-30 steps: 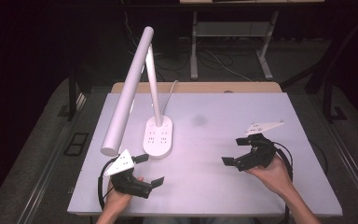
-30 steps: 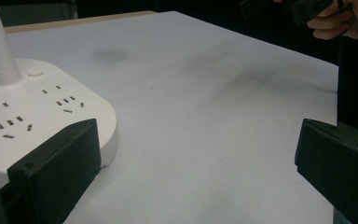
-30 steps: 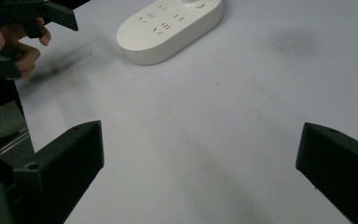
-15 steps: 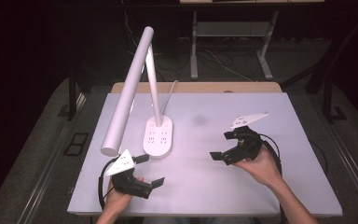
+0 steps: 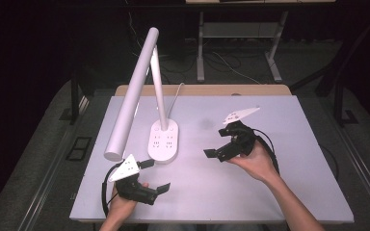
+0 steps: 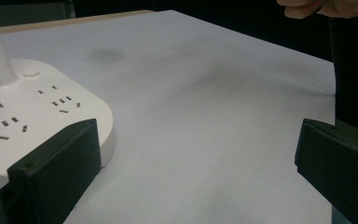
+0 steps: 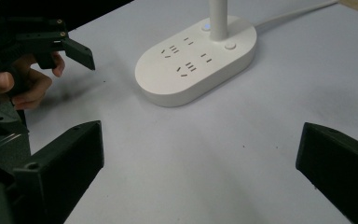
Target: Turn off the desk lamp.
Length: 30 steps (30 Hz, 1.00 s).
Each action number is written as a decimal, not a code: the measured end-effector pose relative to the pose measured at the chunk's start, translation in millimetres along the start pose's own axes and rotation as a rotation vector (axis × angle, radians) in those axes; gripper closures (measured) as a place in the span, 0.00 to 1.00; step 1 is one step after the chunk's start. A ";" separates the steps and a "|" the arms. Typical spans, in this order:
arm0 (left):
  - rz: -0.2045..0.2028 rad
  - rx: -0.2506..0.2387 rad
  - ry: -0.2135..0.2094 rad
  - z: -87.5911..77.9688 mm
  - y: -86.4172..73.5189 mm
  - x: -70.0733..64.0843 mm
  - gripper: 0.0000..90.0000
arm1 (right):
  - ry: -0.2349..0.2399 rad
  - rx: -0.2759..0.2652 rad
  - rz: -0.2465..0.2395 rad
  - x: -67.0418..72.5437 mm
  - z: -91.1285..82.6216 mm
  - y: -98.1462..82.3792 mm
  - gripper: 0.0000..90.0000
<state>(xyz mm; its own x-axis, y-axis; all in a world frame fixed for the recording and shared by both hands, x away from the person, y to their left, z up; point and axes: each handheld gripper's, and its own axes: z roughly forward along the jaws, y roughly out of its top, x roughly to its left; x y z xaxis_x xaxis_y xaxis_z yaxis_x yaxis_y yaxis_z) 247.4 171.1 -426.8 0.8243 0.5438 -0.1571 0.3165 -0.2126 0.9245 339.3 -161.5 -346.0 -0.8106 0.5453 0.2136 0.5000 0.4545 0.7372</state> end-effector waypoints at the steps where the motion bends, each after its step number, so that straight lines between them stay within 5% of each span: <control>1: 0.000 -0.001 -0.001 0.0 0.0 0.0 0.00 | 0.005 0.002 -0.005 -0.1 4.5 4.3 0.01; 30: 0.003 0.004 -0.002 0.3 0.0 1.0 0.00 | 0.060 0.026 -0.037 -15.1 69.0 56.5 0.01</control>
<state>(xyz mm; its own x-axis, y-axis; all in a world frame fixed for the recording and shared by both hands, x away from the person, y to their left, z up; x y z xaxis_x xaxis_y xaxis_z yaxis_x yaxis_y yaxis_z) 248.4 171.5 -427.0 0.8262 0.5418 -0.1545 0.3154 -0.2176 0.9237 400.8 -95.4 -351.8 -0.8452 0.4848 0.2251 0.4764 0.4922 0.7286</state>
